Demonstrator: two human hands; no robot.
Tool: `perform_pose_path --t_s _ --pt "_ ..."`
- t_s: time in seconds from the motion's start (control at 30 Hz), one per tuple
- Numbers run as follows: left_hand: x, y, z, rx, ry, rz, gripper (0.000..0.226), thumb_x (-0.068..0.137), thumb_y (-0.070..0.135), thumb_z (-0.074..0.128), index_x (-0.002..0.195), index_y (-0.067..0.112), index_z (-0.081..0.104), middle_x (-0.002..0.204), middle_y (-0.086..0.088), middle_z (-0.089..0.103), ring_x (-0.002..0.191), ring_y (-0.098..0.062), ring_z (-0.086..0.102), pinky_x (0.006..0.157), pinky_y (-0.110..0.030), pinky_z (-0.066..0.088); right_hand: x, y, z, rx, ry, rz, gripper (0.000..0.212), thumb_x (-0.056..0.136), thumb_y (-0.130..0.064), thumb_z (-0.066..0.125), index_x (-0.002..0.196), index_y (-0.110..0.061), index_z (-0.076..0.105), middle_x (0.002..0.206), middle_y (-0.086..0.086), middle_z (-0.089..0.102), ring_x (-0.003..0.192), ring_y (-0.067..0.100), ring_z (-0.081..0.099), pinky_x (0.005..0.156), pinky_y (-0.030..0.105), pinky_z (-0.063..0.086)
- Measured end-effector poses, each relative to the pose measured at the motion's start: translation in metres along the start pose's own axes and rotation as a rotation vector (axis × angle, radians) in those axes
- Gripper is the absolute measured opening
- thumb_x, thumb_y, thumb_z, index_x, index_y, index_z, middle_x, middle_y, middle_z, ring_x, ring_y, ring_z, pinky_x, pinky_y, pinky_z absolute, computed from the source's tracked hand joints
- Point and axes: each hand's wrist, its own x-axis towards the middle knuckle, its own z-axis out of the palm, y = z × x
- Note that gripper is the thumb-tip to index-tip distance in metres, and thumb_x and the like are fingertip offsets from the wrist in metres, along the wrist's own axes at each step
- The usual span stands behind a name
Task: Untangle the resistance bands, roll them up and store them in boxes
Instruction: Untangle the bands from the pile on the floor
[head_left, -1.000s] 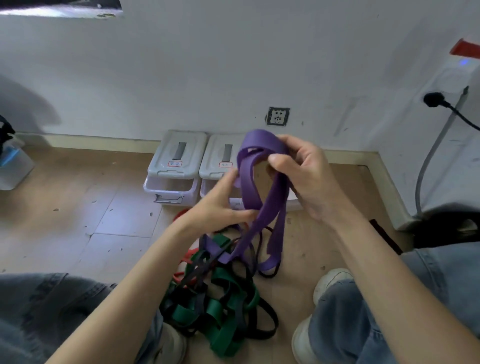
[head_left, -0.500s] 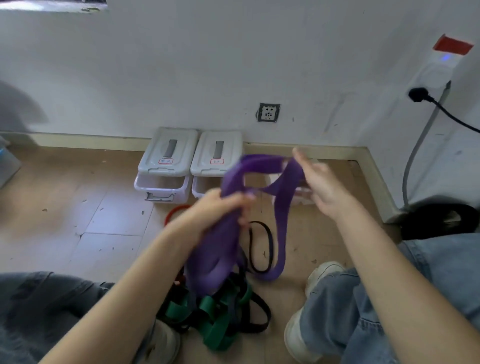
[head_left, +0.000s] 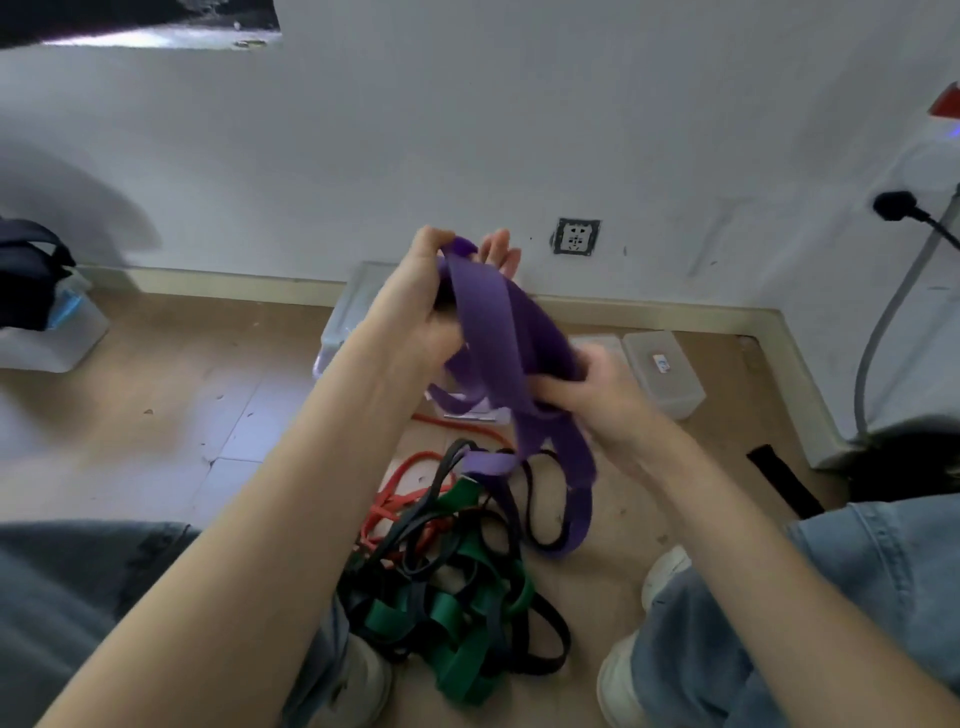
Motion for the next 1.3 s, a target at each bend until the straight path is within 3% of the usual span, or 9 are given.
perform_pose_path --t_s 0.17,0.27,0.47,0.63,0.77,0.9,1.0,1.17,1.3 --pt "-0.001 -0.005 -0.058 0.935 -0.170 -0.251 0.068 0.080 0.064 0.052 0.121 0.010 0.056 0.120 -0.009 0.064 0.105 -0.018 0.065 0.088 -0.033 0.052 -0.002 -0.043 -0.021 0.126 0.243 -0.049 0.008 0.079 -0.001 0.058 0.081 -0.004 0.065 0.063 0.004 0.062 0.058 0.013 0.057 0.050 0.018 0.044" --pt "-0.017 -0.058 -0.103 1.325 -0.472 -0.340 0.077 0.072 0.048 0.072 0.139 0.032 0.037 0.141 0.012 0.045 0.124 0.000 0.046 0.103 -0.024 0.040 -0.003 -0.045 -0.011 0.244 0.223 0.007 0.012 0.085 -0.003 0.052 0.087 -0.006 0.063 0.068 0.003 0.061 0.061 0.013 0.057 0.049 0.017 0.044" --pt "-0.025 -0.153 -0.136 1.206 -0.146 -0.215 0.031 0.081 0.014 0.071 0.110 0.006 0.065 0.108 -0.012 0.068 0.101 -0.018 0.062 0.086 -0.025 0.049 0.006 -0.034 -0.001 0.276 0.329 0.178 0.026 0.088 -0.010 0.054 0.112 -0.003 0.061 0.089 0.010 0.065 0.072 0.019 0.062 0.055 0.021 0.048" --pt "-0.025 -0.074 -0.129 1.059 0.043 -0.078 0.008 0.089 0.006 0.056 0.092 0.011 0.060 0.095 -0.014 0.068 0.085 -0.024 0.069 0.083 -0.041 0.056 0.018 -0.009 -0.029 0.284 0.420 0.393 0.035 0.092 -0.027 0.049 0.120 -0.008 0.055 0.108 0.013 0.067 0.085 0.026 0.067 0.065 0.033 0.056" --pt "-0.031 -0.003 -0.075 1.062 -0.063 0.108 0.029 0.086 -0.013 0.050 0.097 0.014 0.054 0.086 -0.015 0.064 0.070 -0.021 0.069 0.061 -0.034 0.060 0.012 0.014 -0.011 0.440 0.244 0.648 0.027 0.095 -0.025 0.041 0.097 -0.005 0.059 0.076 0.014 0.068 0.059 0.025 0.067 0.049 0.031 0.053" --pt "-0.038 0.032 -0.031 1.230 -0.241 0.214 0.033 0.087 -0.016 0.047 0.096 0.015 0.054 0.094 -0.014 0.064 0.078 -0.018 0.065 0.063 -0.032 0.056 0.015 0.016 0.009 0.517 -0.030 0.712 0.029 0.084 -0.024 0.043 0.102 -0.014 0.063 0.108 0.015 0.065 0.091 0.034 0.060 0.079 0.051 0.046" --pt "-0.042 0.074 -0.030 1.138 -0.183 0.372 0.032 0.087 -0.016 0.045 0.092 0.013 0.057 0.091 -0.010 0.063 0.076 -0.017 0.063 0.058 -0.026 0.053 0.033 -0.004 0.031 0.749 -0.237 0.605 0.044 0.083 -0.027 0.043 0.122 -0.012 0.057 0.124 0.019 0.061 0.105 0.039 0.059 0.086 0.065 0.040" --pt "-0.036 0.127 -0.076 1.166 0.103 0.650 0.031 0.083 -0.015 0.054 0.084 0.016 0.059 0.084 -0.002 0.059 0.067 -0.008 0.057 0.060 -0.018 0.050 0.085 -0.035 0.076 0.757 -0.147 0.511 0.019 0.093 -0.023 0.039 0.087 -0.014 0.055 0.061 0.001 0.055 0.051 0.014 0.058 0.081 0.067 0.039" --pt "-0.021 0.136 -0.164 1.658 0.436 0.442 0.020 0.078 -0.011 0.061 0.088 0.005 0.064 0.089 -0.014 0.063 0.079 -0.020 0.054 0.066 -0.026 0.042 0.124 -0.001 0.107 0.700 -0.075 0.712 0.018 0.095 -0.022 0.037 0.092 -0.013 0.053 0.055 0.003 0.049 0.060 0.012 0.046 0.085 0.061 0.036"
